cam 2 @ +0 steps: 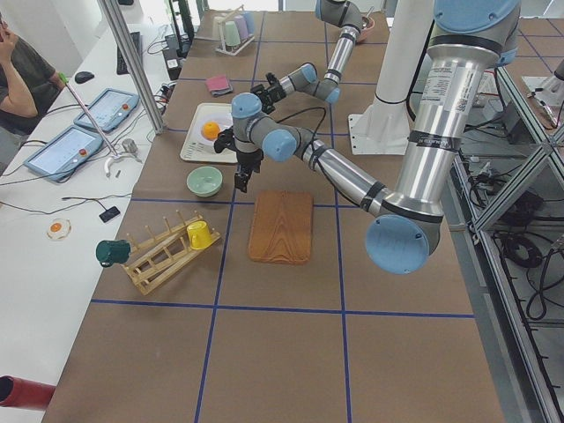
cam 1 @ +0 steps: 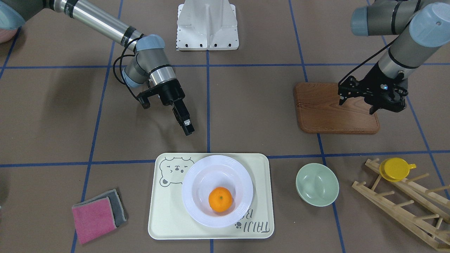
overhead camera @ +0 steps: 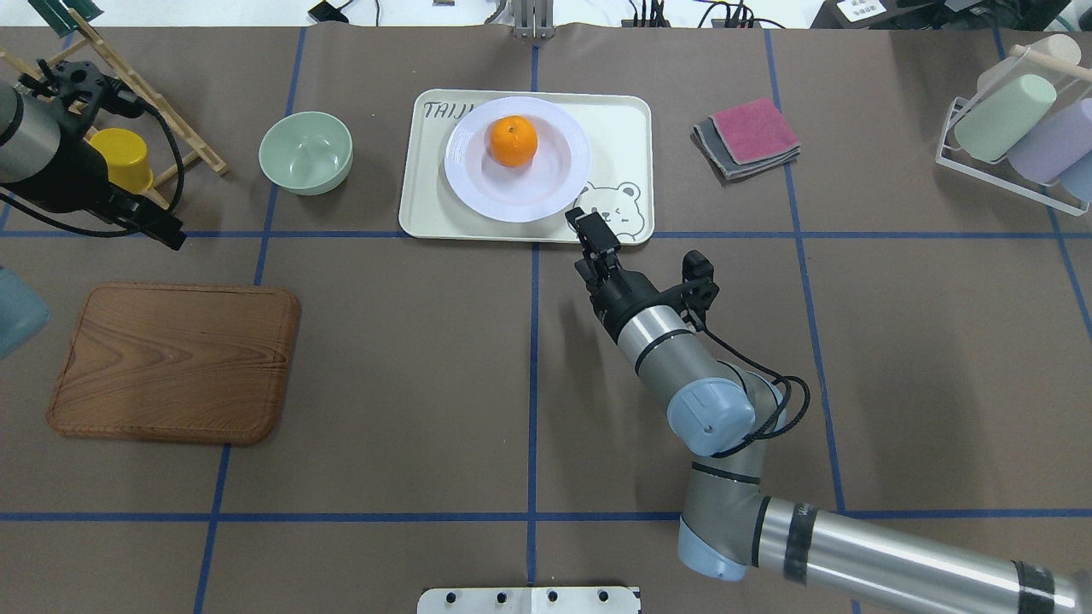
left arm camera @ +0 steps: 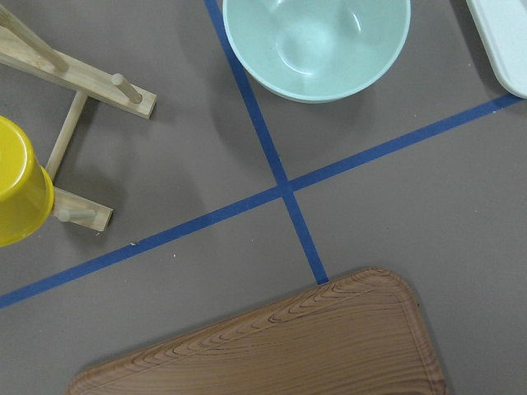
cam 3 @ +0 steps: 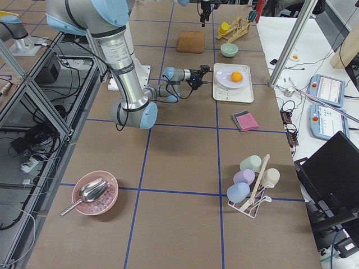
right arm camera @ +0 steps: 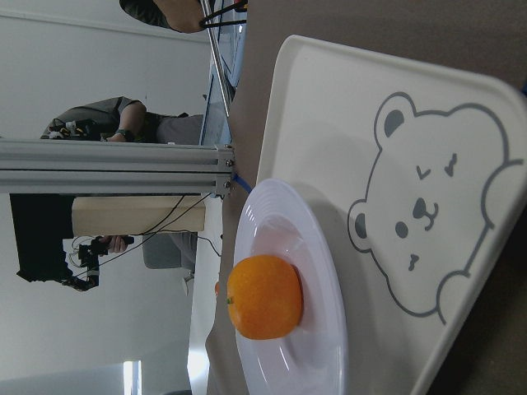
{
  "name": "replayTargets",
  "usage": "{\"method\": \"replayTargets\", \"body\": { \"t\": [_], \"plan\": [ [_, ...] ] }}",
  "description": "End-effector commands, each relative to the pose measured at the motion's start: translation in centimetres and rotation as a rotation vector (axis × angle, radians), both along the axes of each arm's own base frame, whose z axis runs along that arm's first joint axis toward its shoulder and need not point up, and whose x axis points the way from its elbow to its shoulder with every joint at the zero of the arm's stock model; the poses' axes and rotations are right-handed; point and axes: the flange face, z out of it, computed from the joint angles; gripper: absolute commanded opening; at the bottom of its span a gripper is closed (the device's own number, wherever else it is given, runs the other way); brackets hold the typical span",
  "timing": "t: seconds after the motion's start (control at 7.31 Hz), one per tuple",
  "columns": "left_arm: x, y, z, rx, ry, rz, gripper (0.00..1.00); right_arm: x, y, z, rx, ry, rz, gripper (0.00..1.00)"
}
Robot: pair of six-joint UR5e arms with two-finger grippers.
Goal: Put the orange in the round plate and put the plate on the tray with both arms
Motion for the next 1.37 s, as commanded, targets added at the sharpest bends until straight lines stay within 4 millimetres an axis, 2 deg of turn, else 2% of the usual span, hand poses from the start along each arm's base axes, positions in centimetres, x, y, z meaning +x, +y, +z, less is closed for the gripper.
{"method": "replayTargets", "body": {
  "t": [0.0, 0.14, 0.27, 0.41, 0.55, 0.68, 0.82, 0.96, 1.09, 1.23],
  "plan": [
    [-0.4, 0.2, 0.8, 0.005, -0.01, 0.007, 0.99, 1.8, 4.8, -1.5, 0.216, 0.197, -0.091, 0.99],
    [-0.8, 0.7, 1.0, 0.028, -0.013, 0.027, 0.99, 3.1, 5.6, -0.3, 0.355, 0.335, -0.196, 0.99],
    [-1.4, 1.1, 1.1, 0.04, -0.015, 0.034, 0.99, 5.5, 3.7, 1.4, 0.441, 0.429, -0.268, 0.99],
    [-1.6, 1.4, 0.9, 0.044, -0.012, 0.034, 0.99, 9.9, -0.3, 3.8, 0.479, 0.48, -0.343, 0.99],
    [-1.7, 1.6, 0.6, 0.051, -0.009, 0.035, 0.99, 16.8, -5.2, 6.8, 0.539, 0.549, -0.47, 0.99],
    [-1.7, 1.6, 0.6, 0.073, -0.012, 0.055, 0.99, 24.8, -8.4, 10.6, 0.625, 0.646, -0.583, 0.99],
    [-2.6, 2.0, 1.8, 0.121, -0.031, 0.107, 0.99, 31.3, -9.9, 13.8, 0.696, 0.742, -0.633, 0.99],
    [-4.1, 2.0, 2.6, 0.162, -0.042, 0.138, 0.99, 36.3, -10.7, 16.4, 0.736, 0.825, -0.7, 0.99],
    [-5.5, 2.2, 3.9, 0.164, -0.053, 0.143, 0.99, 39.8, -10.6, 19.0, 0.783, 0.928, -0.718, 0.99],
    [-6.9, 2.1, 4.6, 0.182, -0.062, 0.151, 0.99, 41.6, -10.1, 22.0, 0.789, 1.021, -0.746, 0.99]
  ]
}}
